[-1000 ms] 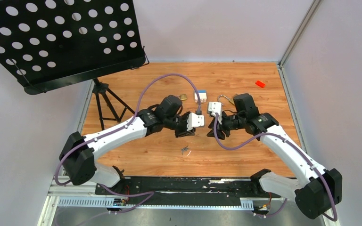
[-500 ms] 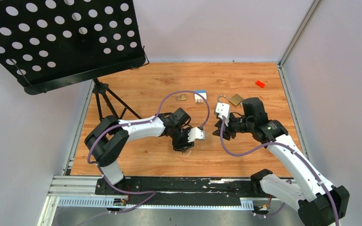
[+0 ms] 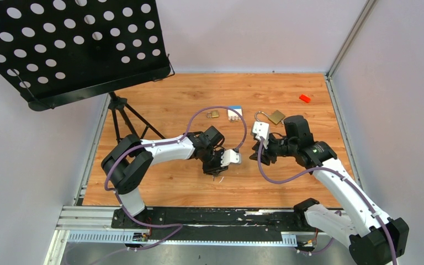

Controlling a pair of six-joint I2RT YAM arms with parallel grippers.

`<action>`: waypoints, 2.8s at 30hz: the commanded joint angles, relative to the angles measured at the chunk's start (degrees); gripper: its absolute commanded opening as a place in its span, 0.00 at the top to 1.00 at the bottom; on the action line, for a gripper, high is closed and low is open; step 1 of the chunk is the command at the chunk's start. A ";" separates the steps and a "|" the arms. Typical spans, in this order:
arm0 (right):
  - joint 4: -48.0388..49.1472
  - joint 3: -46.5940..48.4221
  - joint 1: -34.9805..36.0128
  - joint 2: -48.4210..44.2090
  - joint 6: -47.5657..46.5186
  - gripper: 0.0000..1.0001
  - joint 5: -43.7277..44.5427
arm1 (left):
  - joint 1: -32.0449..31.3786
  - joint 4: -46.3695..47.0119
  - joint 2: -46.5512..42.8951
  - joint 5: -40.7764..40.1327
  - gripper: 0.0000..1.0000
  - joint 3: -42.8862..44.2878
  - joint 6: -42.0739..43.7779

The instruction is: Unlock with the key

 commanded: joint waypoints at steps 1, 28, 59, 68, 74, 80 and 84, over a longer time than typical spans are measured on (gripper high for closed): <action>0.70 -0.01 -0.37 -0.61 -0.45 0.62 -0.07 | -0.63 -2.41 -0.47 -0.26 0.63 -0.27 1.07; 2.27 2.84 -0.40 1.28 1.07 0.62 -1.59 | -0.43 -2.26 -7.47 1.17 1.00 0.17 1.01; 9.84 7.78 4.00 12.90 4.42 0.51 -23.19 | 6.92 10.50 -23.17 27.48 1.00 6.73 -21.92; 11.06 7.76 4.43 14.11 5.43 0.70 -22.18 | 6.93 12.51 -23.60 27.48 1.00 5.85 -23.16; 9.92 6.95 4.47 12.45 3.40 0.78 -19.36 | 6.89 12.03 -24.37 26.70 1.00 4.98 -22.09; 8.88 6.46 4.46 10.94 2.07 0.84 -17.44 | 6.88 11.24 -24.73 25.89 1.00 4.70 -21.04; 7.73 6.06 4.46 9.98 0.86 0.94 -15.85 | 6.93 10.69 -25.10 25.13 1.00 4.44 -20.38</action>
